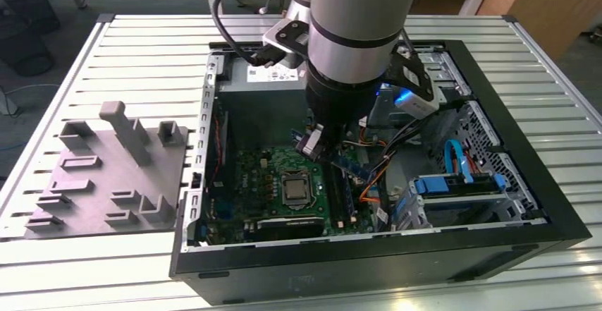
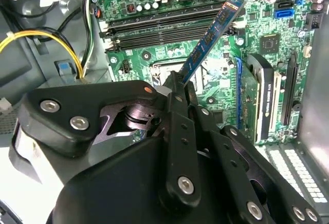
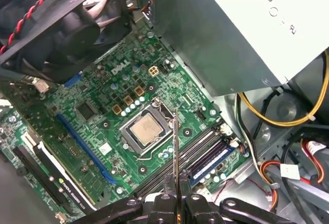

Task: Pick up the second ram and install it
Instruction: 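Insert the second ram into the second slot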

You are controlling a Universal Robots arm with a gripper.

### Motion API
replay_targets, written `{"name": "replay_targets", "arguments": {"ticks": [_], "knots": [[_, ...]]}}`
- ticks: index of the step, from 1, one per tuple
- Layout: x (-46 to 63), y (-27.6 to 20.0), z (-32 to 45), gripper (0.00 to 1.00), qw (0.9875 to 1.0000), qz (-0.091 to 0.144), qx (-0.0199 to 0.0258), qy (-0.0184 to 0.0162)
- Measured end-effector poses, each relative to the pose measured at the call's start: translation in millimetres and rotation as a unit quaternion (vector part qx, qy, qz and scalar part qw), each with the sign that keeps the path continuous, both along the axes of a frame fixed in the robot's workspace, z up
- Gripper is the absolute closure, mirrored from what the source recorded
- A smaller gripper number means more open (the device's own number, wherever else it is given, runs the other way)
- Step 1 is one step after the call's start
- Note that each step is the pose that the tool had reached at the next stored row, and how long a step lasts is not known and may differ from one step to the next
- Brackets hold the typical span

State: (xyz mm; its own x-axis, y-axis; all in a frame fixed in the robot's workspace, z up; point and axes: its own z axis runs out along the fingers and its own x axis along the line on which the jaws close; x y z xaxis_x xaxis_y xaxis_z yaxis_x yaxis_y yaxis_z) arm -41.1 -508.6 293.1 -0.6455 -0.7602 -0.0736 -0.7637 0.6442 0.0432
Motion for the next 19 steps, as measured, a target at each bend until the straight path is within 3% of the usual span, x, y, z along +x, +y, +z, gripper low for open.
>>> {"name": "replay_targets", "arguments": {"ticks": [10,19], "knots": [[0.0,0.0,-0.2,0.86,0.9993,-0.038,0.0,0.0],[0.0,0.0,-0.4,0.86,0.9974,-0.072,0.0,0.0]]}}
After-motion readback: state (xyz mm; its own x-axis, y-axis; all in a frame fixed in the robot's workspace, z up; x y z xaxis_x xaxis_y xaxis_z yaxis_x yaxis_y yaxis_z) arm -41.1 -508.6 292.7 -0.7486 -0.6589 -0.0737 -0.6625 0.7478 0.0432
